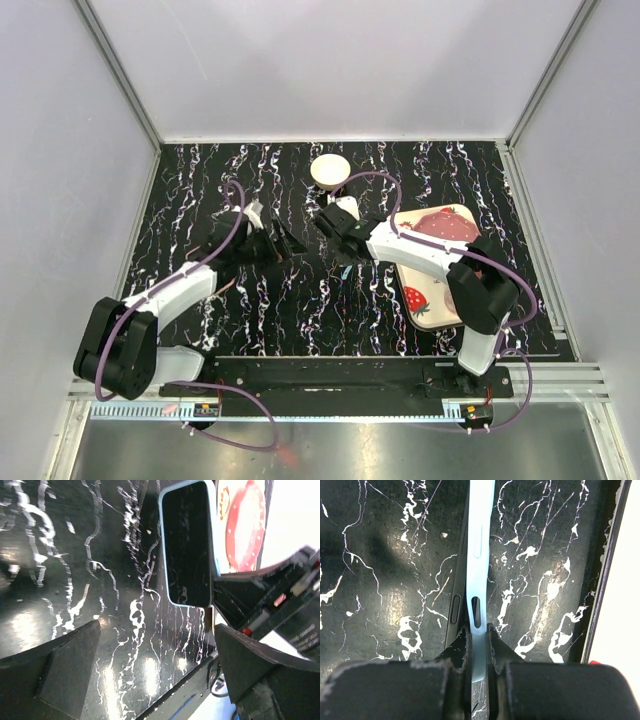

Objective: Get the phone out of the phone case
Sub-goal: Remove the phone case from the phone.

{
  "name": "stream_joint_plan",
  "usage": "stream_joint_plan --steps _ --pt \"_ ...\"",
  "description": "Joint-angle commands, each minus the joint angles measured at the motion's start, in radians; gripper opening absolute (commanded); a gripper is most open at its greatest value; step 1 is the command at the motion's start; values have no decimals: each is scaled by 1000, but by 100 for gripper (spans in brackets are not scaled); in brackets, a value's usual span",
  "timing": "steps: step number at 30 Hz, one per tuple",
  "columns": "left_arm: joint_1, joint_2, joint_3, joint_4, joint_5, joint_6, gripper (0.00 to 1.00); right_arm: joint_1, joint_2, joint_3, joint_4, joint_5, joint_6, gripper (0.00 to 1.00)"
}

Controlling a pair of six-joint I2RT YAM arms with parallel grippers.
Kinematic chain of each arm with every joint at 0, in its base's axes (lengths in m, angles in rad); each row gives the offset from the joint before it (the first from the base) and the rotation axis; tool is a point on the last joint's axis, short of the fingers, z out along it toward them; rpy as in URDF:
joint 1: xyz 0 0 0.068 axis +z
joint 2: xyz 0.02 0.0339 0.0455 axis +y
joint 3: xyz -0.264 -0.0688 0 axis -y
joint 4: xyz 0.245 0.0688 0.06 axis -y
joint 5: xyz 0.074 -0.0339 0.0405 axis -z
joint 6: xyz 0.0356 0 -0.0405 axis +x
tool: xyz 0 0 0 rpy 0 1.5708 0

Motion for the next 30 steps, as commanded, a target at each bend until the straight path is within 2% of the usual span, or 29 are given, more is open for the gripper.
stream_joint_plan --steps 1,2,3,5,8,9,13,16,20,28,30 --pt "-110 -60 -103 341 -106 -23 99 9 6 21 55 -42 -29 0" --pt "-157 -73 -157 395 -147 -39 99 8 23 26 61 -61 -34 0" --pt "-173 -74 -185 505 -182 -37 99 6 29 29 68 -82 -43 0" --pt "-187 -53 -243 595 -257 -33 99 6 55 35 72 -123 -40 0" --pt "-188 22 -312 785 -276 -74 99 6 90 32 98 -194 -38 0" --pt "-188 47 -327 908 -267 -88 99 5 96 24 111 -211 -37 0" --pt "-199 160 -363 1115 -238 -129 98 3 124 10 144 -295 -32 0" --pt "-205 242 -342 1147 -180 -116 89 -1 132 1 169 -341 -29 0" --pt "-216 321 -314 1176 -158 -100 85 -14 126 -8 181 -361 -30 0" --pt "-242 341 -202 1016 -196 -16 81 -40 90 -30 186 -374 -37 0" --pt "-248 349 -167 933 -196 6 71 -43 90 -28 186 -374 -35 0"
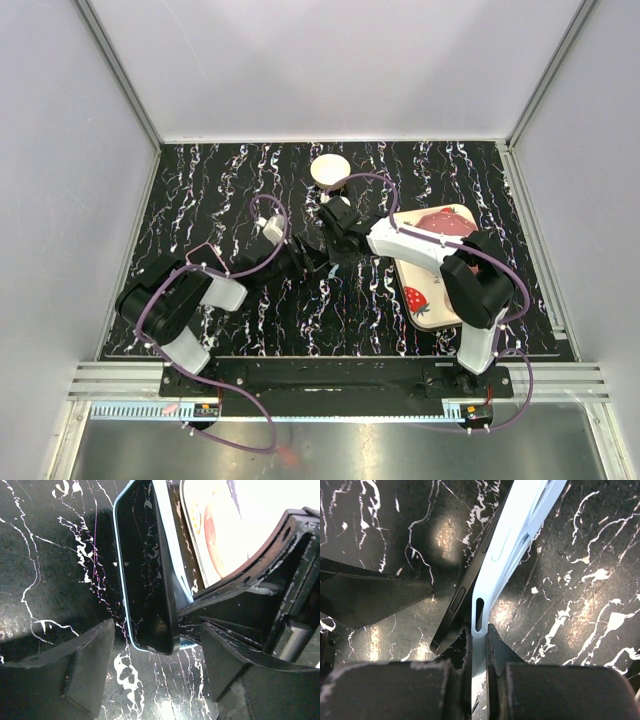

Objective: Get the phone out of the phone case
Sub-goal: Remove the phone case from the phone.

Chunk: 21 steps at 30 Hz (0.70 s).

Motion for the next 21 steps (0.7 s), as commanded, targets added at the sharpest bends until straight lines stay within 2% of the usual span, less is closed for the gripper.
stream_joint_plan --steps 1,2,5,7,11,16,21 --pt "-22 23 126 -68 -14 89 67 -4 35 -30 59 -103 16 0" --pt "-24 26 138 -113 -18 92 61 -5 35 -31 59 -101 16 0" --pt "-27 30 154 -157 -55 103 60 -10 25 -33 59 -127 16 0" --pt "-30 28 169 -193 -81 129 59 -14 15 -37 59 -130 16 0" --pt "-60 29 232 -368 -123 186 58 -20 1 -42 59 -130 14 0" --pt "-86 2 237 -404 -173 199 59 -19 -2 -36 61 -138 21 0" --pt "-103 -20 264 -510 -189 227 60 -19 -2 -23 77 -175 25 0"
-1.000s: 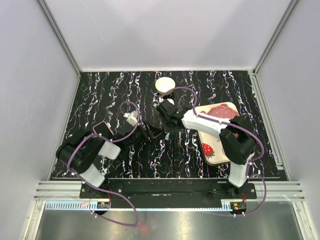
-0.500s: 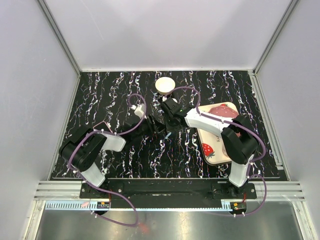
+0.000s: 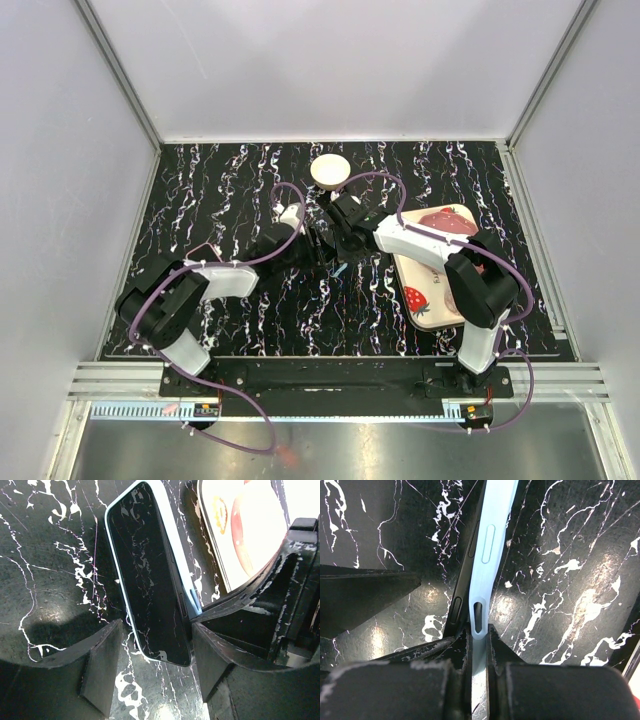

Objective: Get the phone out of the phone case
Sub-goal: Remove the phone case from the phone.

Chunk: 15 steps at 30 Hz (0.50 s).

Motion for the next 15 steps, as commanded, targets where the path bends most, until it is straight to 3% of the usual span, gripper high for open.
stream_joint_plan --steps 1,11,15 --pt "-24 -18 33 -131 -70 66 61 29 18 6 110 -171 27 0" --pt "-23 -43 7 -122 -77 56 61 29 58 19 158 -227 56 0" --pt "-9 -43 7 -126 -67 47 73 29 72 8 182 -254 64 0"
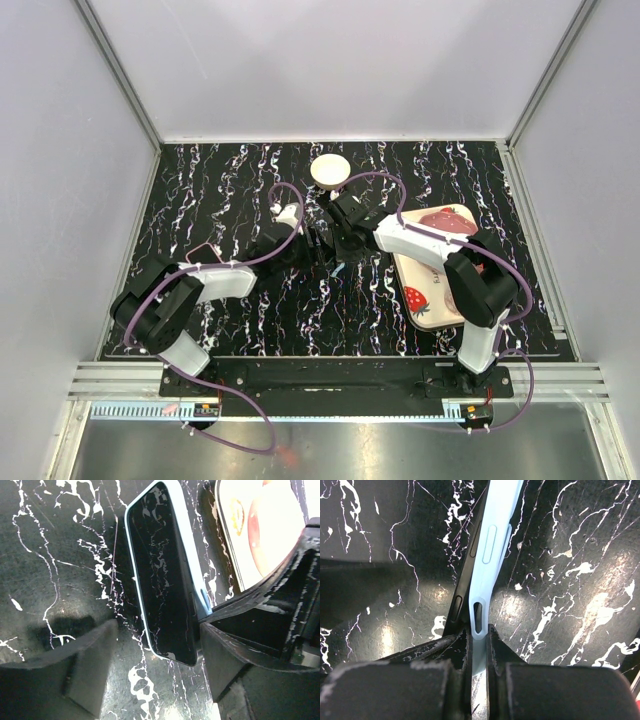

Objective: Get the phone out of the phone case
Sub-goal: Remove the phone case from the phone.

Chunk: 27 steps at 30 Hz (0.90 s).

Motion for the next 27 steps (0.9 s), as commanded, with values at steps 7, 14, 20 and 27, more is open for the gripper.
stream_joint_plan --steps 7,14,20,27 --pt "5 -8 1 -74 -12 24 71 31 74 18 171 -233 58 0" --pt "5 -54 -10 -92 -51 50 54 31 94 27 194 -273 67 0" --pt "3 4 17 -123 -23 80 62 31 96 38 193 -267 67 0" --pt "-4 74 56 -159 -45 96 35 25 70 26 194 -258 69 0"
